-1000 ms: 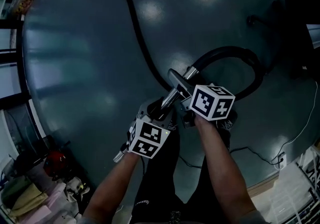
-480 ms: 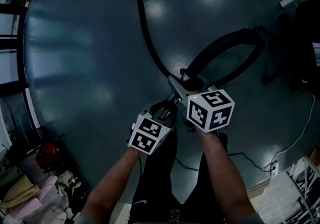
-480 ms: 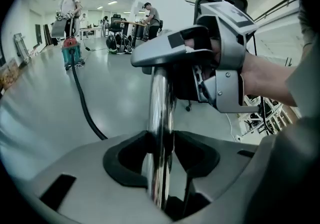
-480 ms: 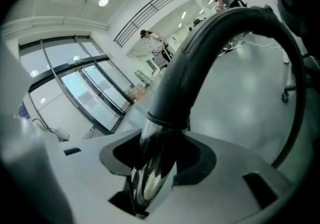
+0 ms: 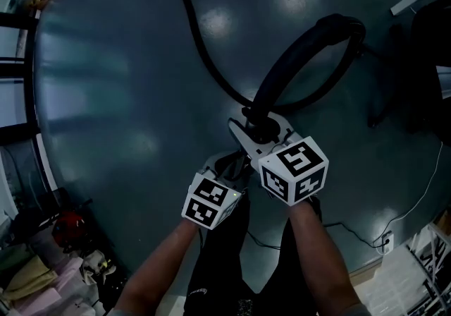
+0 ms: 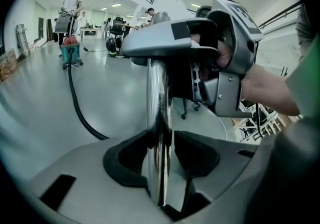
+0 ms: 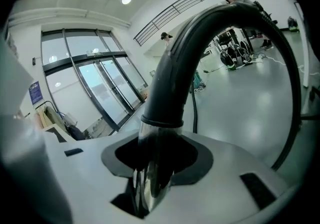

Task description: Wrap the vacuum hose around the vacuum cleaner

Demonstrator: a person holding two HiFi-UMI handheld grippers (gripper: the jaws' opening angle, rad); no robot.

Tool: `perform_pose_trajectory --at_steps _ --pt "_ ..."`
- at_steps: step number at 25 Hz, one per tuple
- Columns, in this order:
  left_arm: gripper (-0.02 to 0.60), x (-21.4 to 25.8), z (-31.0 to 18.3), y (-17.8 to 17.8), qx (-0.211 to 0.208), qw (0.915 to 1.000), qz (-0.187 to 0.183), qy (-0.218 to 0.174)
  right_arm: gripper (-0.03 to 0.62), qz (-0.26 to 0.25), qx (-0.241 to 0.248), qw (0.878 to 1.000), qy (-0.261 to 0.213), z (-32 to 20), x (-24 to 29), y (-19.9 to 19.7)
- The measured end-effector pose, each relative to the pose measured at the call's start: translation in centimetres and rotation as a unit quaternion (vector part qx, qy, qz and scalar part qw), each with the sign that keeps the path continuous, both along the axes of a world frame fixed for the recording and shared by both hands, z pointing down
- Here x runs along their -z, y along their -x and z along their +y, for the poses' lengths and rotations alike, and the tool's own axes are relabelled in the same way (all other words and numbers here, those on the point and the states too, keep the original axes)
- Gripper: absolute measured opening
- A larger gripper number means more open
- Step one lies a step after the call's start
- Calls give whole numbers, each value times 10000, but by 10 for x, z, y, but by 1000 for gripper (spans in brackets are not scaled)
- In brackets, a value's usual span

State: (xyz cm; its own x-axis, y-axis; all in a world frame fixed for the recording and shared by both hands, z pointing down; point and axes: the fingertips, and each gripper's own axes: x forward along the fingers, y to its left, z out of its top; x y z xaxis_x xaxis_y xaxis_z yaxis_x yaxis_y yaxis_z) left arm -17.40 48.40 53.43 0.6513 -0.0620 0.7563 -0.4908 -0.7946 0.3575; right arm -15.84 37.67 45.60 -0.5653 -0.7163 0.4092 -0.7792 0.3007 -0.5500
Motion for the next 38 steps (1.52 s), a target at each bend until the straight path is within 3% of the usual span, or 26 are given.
perform_pose_trajectory --at_steps 8,13,20,24,30,34,38 --pt "176 27 -18 -1 -516 9974 134 -487 140 461 209 9985 -198 4 7 -17" --pt "176 68 -48 -3 -1025 9877 105 -1174 140 451 219 9986 -153 6 14 -36" --pt "176 144 -84 -56 -1643 9669 313 -1928 140 860 662 9941 6 24 37 -58" --pt "176 204 -94 -87 -1731 9554 695 -2291 140 1101 1016 9887 69 34 63 -67" --pt "176 303 -114 -123 -2150 9205 1345 -2973 140 1427 1488 9784 177 31 102 -64" --pt "176 356 -136 -125 -2264 9116 1471 -3099 140 1591 1630 9733 300 22 128 -37" --pt "176 397 -152 -136 -2667 8924 1526 -3304 140 1728 1648 9706 293 1 154 -22"
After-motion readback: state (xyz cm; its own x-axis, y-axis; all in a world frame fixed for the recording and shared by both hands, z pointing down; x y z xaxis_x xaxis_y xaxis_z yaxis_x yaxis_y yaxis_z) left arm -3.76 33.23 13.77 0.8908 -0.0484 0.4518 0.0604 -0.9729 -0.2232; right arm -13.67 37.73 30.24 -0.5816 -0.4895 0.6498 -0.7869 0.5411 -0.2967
